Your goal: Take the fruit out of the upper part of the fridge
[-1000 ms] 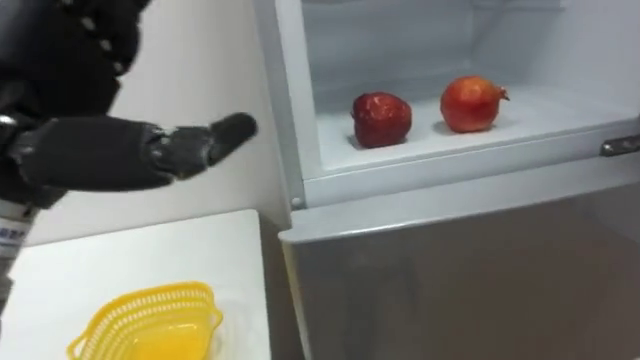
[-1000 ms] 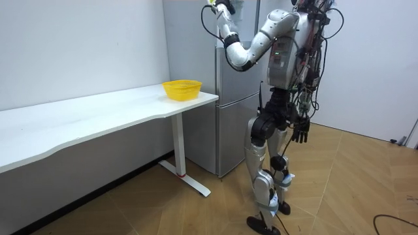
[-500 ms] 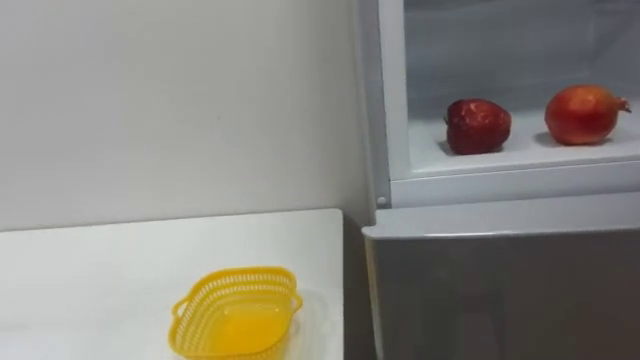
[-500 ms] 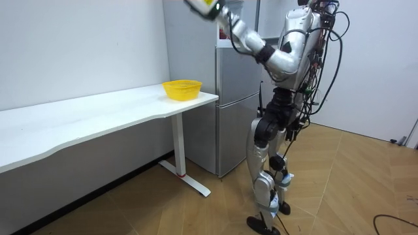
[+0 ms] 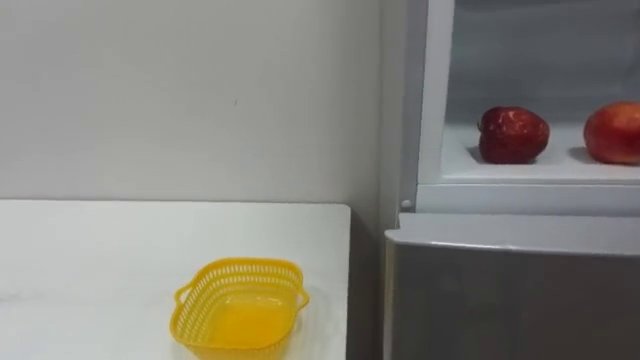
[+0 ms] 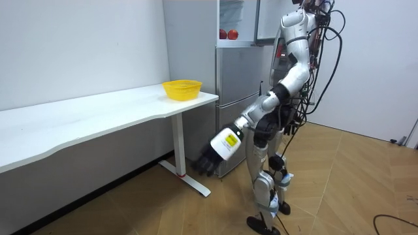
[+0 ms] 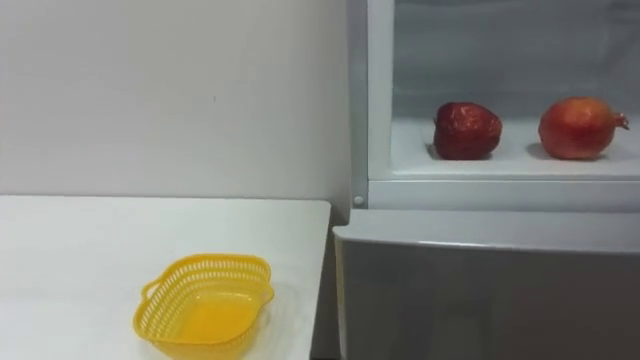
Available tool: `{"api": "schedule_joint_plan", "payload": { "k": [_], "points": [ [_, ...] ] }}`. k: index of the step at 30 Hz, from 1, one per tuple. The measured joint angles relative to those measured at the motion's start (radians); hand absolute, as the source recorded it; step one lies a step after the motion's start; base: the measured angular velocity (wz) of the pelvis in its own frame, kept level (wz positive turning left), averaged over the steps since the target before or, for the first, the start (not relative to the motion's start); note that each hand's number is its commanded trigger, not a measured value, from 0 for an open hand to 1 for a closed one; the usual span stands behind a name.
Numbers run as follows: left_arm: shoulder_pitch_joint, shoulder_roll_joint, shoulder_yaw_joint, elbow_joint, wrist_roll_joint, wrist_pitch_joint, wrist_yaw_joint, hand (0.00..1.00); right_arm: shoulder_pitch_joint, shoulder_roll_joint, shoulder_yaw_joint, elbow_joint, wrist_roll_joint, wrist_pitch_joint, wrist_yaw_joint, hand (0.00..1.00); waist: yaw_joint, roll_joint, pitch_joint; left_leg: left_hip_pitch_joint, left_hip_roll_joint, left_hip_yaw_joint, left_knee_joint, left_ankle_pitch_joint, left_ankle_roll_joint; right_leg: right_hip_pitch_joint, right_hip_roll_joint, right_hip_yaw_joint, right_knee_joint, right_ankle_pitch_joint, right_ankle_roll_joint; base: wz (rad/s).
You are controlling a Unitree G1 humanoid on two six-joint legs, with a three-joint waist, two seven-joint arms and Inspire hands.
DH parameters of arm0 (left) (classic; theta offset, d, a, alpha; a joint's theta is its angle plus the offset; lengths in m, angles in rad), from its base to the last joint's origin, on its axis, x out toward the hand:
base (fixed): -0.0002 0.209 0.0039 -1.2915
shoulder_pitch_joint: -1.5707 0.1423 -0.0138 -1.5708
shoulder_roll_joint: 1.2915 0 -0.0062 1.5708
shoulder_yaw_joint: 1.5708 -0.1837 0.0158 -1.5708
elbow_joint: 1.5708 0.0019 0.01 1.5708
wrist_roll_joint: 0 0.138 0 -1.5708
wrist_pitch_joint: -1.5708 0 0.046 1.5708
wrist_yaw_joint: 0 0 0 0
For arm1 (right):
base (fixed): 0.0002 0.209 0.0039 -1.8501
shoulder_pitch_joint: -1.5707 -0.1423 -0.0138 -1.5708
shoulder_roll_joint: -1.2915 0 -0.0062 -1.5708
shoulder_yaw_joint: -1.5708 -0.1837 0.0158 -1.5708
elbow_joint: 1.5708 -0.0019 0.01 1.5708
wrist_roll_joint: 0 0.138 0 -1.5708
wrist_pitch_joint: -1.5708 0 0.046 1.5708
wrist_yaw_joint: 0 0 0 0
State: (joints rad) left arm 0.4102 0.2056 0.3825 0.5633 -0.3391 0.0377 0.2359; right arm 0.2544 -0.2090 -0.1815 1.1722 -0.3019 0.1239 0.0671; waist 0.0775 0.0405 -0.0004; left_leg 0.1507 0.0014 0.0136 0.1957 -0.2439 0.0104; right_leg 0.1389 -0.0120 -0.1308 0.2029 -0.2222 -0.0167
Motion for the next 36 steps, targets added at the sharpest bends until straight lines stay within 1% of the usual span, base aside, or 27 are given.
{"api": "schedule_joint_plan", "payload": {
  "k": [1,2,4,5,8,9,11,12,13,14,16,18,19,21,22,24,26,29,30,32,33,34,35,36],
  "points": [
    [-0.009,0.000,-0.026,0.061,-0.001,0.006,-0.024,0.00,-0.001,0.002,0.000,-0.002,0.000,-0.002,0.003,0.00,-0.008,0.004,-0.0007,0.003,0.000,0.000,0.001,-0.002,0.001,0.003,0.000,0.000,-0.002,-0.001,0.001,0.05],
    [-0.009,-0.001,-0.038,0.085,-0.001,0.008,-0.038,0.00,-0.002,0.003,0.000,-0.007,0.000,-0.002,0.003,0.00,-0.014,0.005,0.0006,0.002,0.000,0.001,0.001,-0.003,0.001,0.003,0.001,0.001,-0.003,-0.001,0.001,0.00],
    [-0.012,-0.002,-0.077,0.170,-0.001,0.008,-0.083,0.00,-0.006,0.001,-0.001,-0.016,0.030,-0.008,-0.004,0.00,-0.035,0.009,0.0018,0.003,0.000,0.000,0.001,-0.003,0.001,0.005,-0.001,0.000,-0.005,-0.001,0.001,0.00],
    [-0.014,-0.003,-0.085,0.187,-0.001,0.007,-0.095,0.00,-0.011,0.001,-0.001,-0.015,0.042,-0.010,-0.007,0.00,-0.040,0.009,0.0019,0.006,0.000,0.000,0.000,-0.003,0.001,0.007,-0.001,0.001,-0.004,-0.001,0.001,0.00],
    [-0.016,-0.019,-0.108,0.262,0.019,0.007,-0.146,0.00,-0.010,0.004,-0.001,-0.014,0.073,-0.023,-0.036,0.00,-0.056,0.014,0.0028,0.020,0.002,0.008,-0.008,-0.003,0.001,0.013,-0.001,0.008,-0.003,-0.002,0.000,-0.07],
    [-0.016,-0.027,-0.122,0.273,0.028,0.008,-0.166,0.00,-0.010,0.006,-0.001,-0.015,0.084,-0.029,-0.050,0.00,-0.067,0.012,0.0026,0.018,0.001,0.010,-0.009,-0.003,0.001,0.010,-0.001,0.013,0.001,-0.003,0.000,-0.05],
    [-0.017,-0.037,-0.149,0.289,0.042,0.007,-0.192,0.00,-0.010,0.008,0.000,-0.017,0.098,-0.038,-0.071,0.00,-0.072,0.010,0.0022,0.016,0.001,0.015,-0.013,-0.003,0.001,0.003,0.002,0.017,0.001,-0.004,0.001,-0.08],
    [-0.020,-0.040,-0.166,0.300,0.062,0.007,-0.212,0.00,-0.010,0.011,0.002,-0.019,0.101,-0.043,-0.082,0.00,-0.074,0.004,0.0007,0.016,0.001,0.018,-0.013,-0.003,0.001,0.001,0.003,0.017,0.001,-0.005,0.001,-0.10],
    [-0.024,-0.041,-0.194,0.307,0.067,0.006,-0.223,0.00,-0.011,0.015,0.004,-0.019,0.109,-0.047,-0.093,0.00,-0.076,0.002,0.0018,0.016,0.001,0.022,-0.014,-0.003,0.001,-0.002,0.002,0.018,0.002,-0.005,0.001,-0.08],
    [-0.029,-0.041,-0.207,0.312,0.067,0.005,-0.228,0.00,-0.011,0.017,0.005,-0.019,0.115,-0.050,-0.099,0.00,-0.076,0.000,0.0017,0.015,0.001,0.025,-0.014,-0.003,0.001,-0.003,0.002,0.019,0.002,-0.005,0.001,-0.09],
    [-0.058,-0.042,-0.259,0.345,0.078,0.005,-0.246,0.00,-0.013,0.022,0.012,-0.020,0.137,-0.067,-0.128,0.00,-0.078,-0.006,0.0008,0.013,0.001,0.034,-0.014,-0.003,0.001,-0.008,0.001,0.024,0.002,-0.005,0.002,-0.09],
    [-0.086,-0.045,-0.292,0.364,0.121,0.004,-0.255,0.00,-0.013,0.023,0.035,-0.038,0.141,-0.073,-0.153,0.00,-0.076,-0.009,0.0008,0.011,0.001,0.044,-0.014,-0.002,0.001,-0.016,0.003,0.035,0.002,-0.005,0.002,-0.11],
    [-0.094,-0.049,-0.293,0.372,0.136,0.003,-0.261,0.00,-0.012,0.024,0.040,-0.042,0.141,-0.082,-0.163,0.00,-0.077,-0.009,0.0007,0.010,0.001,0.046,-0.014,-0.002,0.001,-0.016,0.004,0.036,0.002,-0.005,0.002,-0.10],
    [-0.124,-0.052,-0.321,0.404,0.149,-0.004,-0.268,0.00,-0.017,0.039,0.042,-0.051,0.168,-0.102,-0.209,0.00,-0.083,-0.015,-0.0006,0.011,0.001,0.050,-0.013,-0.002,0.001,-0.015,0.004,0.039,0.002,-0.005,0.002,-0.02],
    [-0.129,-0.053,-0.327,0.406,0.148,-0.005,-0.268,0.00,-0.020,0.045,0.042,-0.051,0.183,-0.106,-0.221,0.00,-0.085,-0.016,0.0001,0.011,0.002,0.051,-0.013,-0.002,0.001,-0.015,0.005,0.040,0.002,-0.005,0.002,-0.05],
    [-0.138,-0.056,-0.327,0.423,0.156,-0.019,-0.268,0.00,-0.023,0.063,0.042,-0.054,0.225,-0.124,-0.250,0.00,-0.090,-0.020,-0.0009,0.013,0.003,0.062,-0.013,-0.002,0.001,-0.016,0.008,0.049,0.001,-0.005,0.002,-0.09],
    [-0.136,-0.062,-0.324,0.429,0.157,-0.025,-0.270,0.00,-0.010,0.074,0.042,-0.093,0.254,-0.126,-0.262,0.00,-0.095,-0.022,-0.0016,0.012,0.004,0.070,-0.016,-0.002,0.001,-0.017,0.008,0.053,0.000,-0.005,0.002,-0.09],
    [-0.123,-0.069,-0.307,0.427,0.180,-0.040,-0.268,0.00,0.035,0.094,0.042,-0.252,0.278,-0.126,-0.278,0.00,-0.099,-0.024,-0.0023,0.010,0.004,0.078,-0.020,-0.002,0.001,-0.032,0.009,0.064,0.001,-0.005,0.002,-0.13],
    [-0.121,-0.069,-0.299,0.429,0.193,-0.043,-0.268,0.00,0.034,0.096,0.042,-0.308,0.278,-0.129,-0.287,0.00,-0.097,-0.026,-0.0007,0.010,0.006,0.088,-0.020,-0.002,0.001,-0.036,0.011,0.073,0.002,-0.004,0.002,-0.17],
    [-0.118,-0.069,-0.286,0.438,0.197,-0.052,-0.268,0.00,0.025,0.099,0.043,-0.355,0.277,-0.154,-0.296,0.00,-0.096,-0.030,0.0011,0.014,0.006,0.092,-0.024,-0.002,0.001,-0.036,0.012,0.077,0.002,-0.003,0.002,-0.09],
    [-0.122,-0.069,-0.286,0.439,0.200,-0.058,-0.268,0.00,0.024,0.102,0.046,-0.412,0.276,-0.154,-0.297,0.00,-0.092,-0.038,0.0003,0.015,0.007,0.095,-0.027,-0.002,0.001,-0.038,0.013,0.082,0.002,-0.003,0.002,-0.06],
    [-0.125,-0.069,-0.286,0.438,0.200,-0.063,-0.268,0.00,0.027,0.102,0.051,-0.456,0.277,-0.154,-0.297,0.00,-0.092,-0.038,0.0011,0.013,0.007,0.096,-0.028,-0.002,0.001,-0.041,0.014,0.084,0.002,-0.003,0.002,-0.09],
    [-0.123,-0.068,-0.286,0.439,0.202,-0.070,-0.268,0.00,0.032,0.102,0.068,-0.549,0.279,-0.157,-0.298,0.00,-0.094,-0.036,0.0029,0.009,0.007,0.097,-0.028,-0.002,0.001,-0.046,0.015,0.088,0.001,-0.002,0.002,-0.09],
    [-0.116,-0.067,-0.287,0.439,0.203,-0.074,-0.269,0.00,0.035,0.103,0.084,-0.624,0.276,-0.168,-0.304,0.00,-0.095,-0.035,0.0034,0.006,0.007,0.098,-0.027,-0.002,0.001,-0.051,0.015,0.089,0.002,-0.001,0.002,-0.07]
  ]
}}
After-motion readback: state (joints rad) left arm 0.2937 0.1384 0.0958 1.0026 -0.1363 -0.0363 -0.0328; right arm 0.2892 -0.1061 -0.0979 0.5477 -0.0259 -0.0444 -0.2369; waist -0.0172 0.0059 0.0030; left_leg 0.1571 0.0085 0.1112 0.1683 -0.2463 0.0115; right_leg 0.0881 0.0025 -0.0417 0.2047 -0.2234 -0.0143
